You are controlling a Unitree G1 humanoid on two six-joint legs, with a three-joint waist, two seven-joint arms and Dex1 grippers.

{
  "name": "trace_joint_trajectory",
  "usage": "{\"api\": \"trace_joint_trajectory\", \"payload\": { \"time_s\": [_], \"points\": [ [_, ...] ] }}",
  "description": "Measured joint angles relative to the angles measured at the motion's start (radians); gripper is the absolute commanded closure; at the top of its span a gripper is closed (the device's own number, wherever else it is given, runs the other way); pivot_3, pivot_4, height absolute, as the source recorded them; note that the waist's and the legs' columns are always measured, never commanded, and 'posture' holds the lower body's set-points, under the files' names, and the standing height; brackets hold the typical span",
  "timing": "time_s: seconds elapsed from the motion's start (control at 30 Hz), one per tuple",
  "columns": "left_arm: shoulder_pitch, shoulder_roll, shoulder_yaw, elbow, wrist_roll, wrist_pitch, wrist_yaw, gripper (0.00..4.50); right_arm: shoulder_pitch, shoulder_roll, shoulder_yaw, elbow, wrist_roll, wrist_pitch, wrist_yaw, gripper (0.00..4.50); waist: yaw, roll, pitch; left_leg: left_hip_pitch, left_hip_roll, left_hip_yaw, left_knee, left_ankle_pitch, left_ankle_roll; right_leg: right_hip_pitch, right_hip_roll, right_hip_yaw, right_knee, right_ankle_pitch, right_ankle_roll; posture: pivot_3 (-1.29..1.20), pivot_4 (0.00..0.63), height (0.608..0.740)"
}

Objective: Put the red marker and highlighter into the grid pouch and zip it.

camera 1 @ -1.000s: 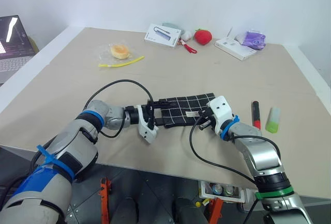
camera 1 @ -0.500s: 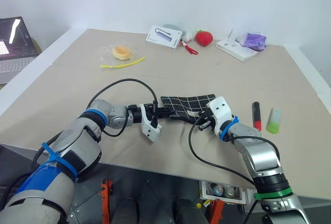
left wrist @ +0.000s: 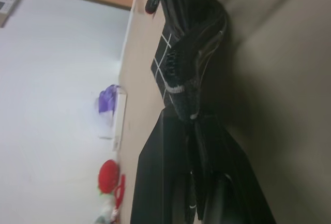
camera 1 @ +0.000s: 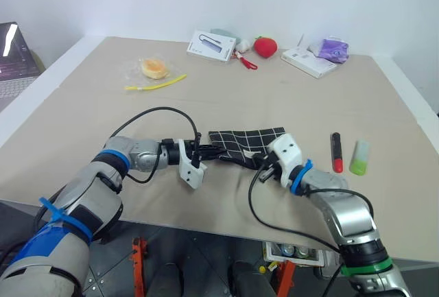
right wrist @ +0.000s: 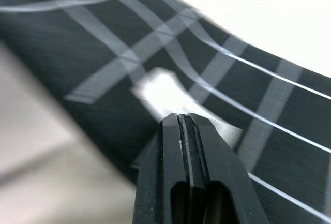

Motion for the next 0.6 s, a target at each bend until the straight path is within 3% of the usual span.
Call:
{"api": "trace_joint_trajectory", "payload": {
  "time_s": [0.27, 0.6],
  "points": [
    [0.082, 0.042, 0.06, -0.106, -0.136, -0.002, -0.211, 4.45, -0.023, 0.027, 0.019, 0.018, 0.005, -0.009, 0.004, 4.5, -0.002, 0.0, 0.0, 0.0, 0.0, 0.0, 0.001, 0.0, 0.0, 0.0, 0.0, 0.0, 0.0, 0.001, -0.001, 0.0, 0.15, 0.733],
    [0.179, 0.126, 0.117, -0.269, -0.24, 0.044, -0.397, 4.45, -0.084, -0.004, -0.194, -0.05, 0.127, 0.054, -0.015, 4.5, -0.01, 0.001, 0.0, 0.001, 0.003, 0.0, -0.001, 0.0, 0.0, -0.001, 0.003, 0.0, 0.002, 0.0, -0.004, 0.0, 0.15, 0.733]
  ]
}}
